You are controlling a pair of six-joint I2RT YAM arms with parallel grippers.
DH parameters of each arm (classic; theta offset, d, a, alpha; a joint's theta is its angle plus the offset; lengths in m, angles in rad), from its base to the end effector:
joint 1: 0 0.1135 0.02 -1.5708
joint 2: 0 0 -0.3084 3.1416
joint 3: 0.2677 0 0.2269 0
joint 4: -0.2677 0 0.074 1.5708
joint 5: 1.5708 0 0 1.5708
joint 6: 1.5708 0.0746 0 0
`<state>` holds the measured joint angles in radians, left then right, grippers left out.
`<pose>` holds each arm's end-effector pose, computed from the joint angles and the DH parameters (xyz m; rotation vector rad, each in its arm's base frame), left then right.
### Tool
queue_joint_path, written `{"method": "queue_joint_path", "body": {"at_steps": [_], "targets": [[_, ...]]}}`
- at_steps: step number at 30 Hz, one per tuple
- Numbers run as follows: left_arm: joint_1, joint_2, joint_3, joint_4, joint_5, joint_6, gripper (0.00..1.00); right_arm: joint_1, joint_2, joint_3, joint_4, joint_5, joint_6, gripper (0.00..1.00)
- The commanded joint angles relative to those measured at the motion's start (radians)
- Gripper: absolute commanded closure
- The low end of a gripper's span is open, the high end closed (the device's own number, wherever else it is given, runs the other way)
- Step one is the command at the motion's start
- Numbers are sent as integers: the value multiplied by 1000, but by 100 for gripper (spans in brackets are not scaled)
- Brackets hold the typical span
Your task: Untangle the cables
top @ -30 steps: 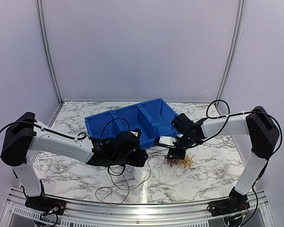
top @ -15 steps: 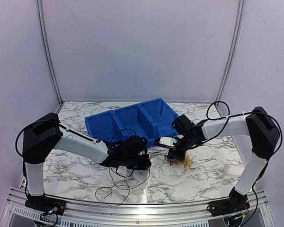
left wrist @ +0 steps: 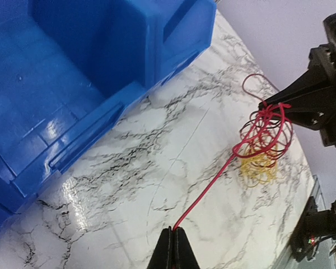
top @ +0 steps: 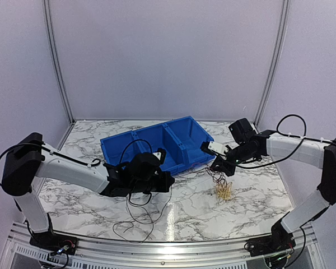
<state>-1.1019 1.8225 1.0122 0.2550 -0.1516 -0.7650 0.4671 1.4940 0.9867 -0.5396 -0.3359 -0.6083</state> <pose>0.1983 -0.3666 0.2171 0.2855 2.2501 -0.9109 0.2470 0.1521 0.2421 -1.4174 2.1488 0.3863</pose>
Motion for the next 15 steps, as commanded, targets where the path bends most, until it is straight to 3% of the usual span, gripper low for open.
{"method": "queue_joint_path", "body": {"at_steps": [1, 4, 5, 7, 8, 10, 15], "targets": [[10, -88, -106, -130, -131, 17, 100, -90, -57, -4, -40, 110, -34, 100], [10, -159, -147, -139, -183, 23, 100, -128, -52, -37, -18, 130, -34, 100], [10, -186, -163, -139, -198, 25, 100, -137, -46, -44, -17, 121, -33, 92], [10, -233, -188, -141, -218, 34, 100, -145, -35, -59, -21, 99, -35, 87], [10, -242, -192, -150, -221, 39, 100, -145, -31, -67, -19, 91, -35, 87], [10, -250, -192, -171, -213, 48, 100, -145, -22, -77, -14, 76, -34, 100], [8, -259, -217, -183, -187, 47, 100, -145, -24, -79, -64, -4, -74, 100]]}}
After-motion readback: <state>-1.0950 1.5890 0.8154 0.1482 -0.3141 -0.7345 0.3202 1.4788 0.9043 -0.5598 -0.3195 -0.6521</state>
